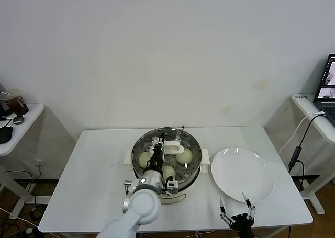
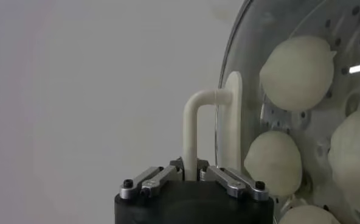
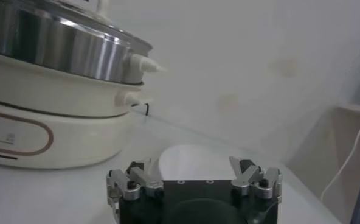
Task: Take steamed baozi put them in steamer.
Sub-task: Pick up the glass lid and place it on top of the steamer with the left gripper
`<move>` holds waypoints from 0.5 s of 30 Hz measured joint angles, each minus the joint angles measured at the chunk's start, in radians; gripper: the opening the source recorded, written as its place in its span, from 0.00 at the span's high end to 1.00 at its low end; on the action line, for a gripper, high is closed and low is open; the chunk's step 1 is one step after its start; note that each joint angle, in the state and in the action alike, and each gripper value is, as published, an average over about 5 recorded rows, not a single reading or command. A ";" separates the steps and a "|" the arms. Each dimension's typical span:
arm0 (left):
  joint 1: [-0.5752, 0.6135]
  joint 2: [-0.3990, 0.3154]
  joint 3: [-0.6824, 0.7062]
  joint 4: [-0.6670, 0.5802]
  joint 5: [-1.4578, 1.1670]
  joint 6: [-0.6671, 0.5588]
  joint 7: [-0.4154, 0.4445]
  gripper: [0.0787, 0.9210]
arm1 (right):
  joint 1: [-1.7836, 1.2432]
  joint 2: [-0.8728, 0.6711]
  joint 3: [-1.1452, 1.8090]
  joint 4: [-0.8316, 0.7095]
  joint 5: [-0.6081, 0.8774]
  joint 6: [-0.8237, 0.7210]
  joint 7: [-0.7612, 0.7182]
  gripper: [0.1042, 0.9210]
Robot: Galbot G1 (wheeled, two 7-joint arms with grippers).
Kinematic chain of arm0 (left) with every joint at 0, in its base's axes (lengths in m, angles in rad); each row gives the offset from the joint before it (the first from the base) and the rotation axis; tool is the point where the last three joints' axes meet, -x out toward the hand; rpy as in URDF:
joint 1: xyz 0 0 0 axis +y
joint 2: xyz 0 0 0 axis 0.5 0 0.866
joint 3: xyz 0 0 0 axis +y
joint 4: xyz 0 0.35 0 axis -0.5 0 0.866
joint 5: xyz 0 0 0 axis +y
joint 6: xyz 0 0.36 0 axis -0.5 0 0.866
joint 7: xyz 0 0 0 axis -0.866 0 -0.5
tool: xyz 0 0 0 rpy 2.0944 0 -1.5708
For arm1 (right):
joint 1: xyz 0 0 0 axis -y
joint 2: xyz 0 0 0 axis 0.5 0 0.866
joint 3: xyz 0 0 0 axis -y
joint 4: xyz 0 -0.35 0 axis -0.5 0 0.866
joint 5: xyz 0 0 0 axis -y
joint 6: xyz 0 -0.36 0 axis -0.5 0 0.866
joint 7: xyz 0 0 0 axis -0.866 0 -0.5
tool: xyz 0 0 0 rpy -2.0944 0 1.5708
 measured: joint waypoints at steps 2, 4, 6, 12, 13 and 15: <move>0.001 -0.001 -0.002 0.001 -0.002 0.000 -0.001 0.88 | 0.000 0.000 -0.001 0.000 -0.001 0.000 0.000 0.12; 0.004 -0.002 -0.003 0.001 -0.005 0.000 -0.004 0.88 | 0.000 0.000 -0.001 0.000 -0.001 -0.001 0.000 0.12; 0.008 -0.001 -0.005 -0.002 -0.011 0.001 -0.007 0.87 | 0.000 0.000 -0.002 0.000 -0.001 -0.001 0.000 0.12; 0.028 0.012 -0.016 -0.025 -0.048 0.005 -0.019 0.71 | 0.000 0.000 -0.002 0.000 -0.002 -0.001 -0.001 0.12; 0.033 0.016 -0.019 -0.031 -0.058 0.005 -0.023 0.68 | 0.000 0.000 -0.002 0.000 -0.003 -0.002 -0.001 0.12; 0.046 0.025 -0.027 -0.048 -0.087 0.002 -0.036 0.61 | 0.000 0.000 -0.002 0.001 -0.004 -0.002 -0.002 0.12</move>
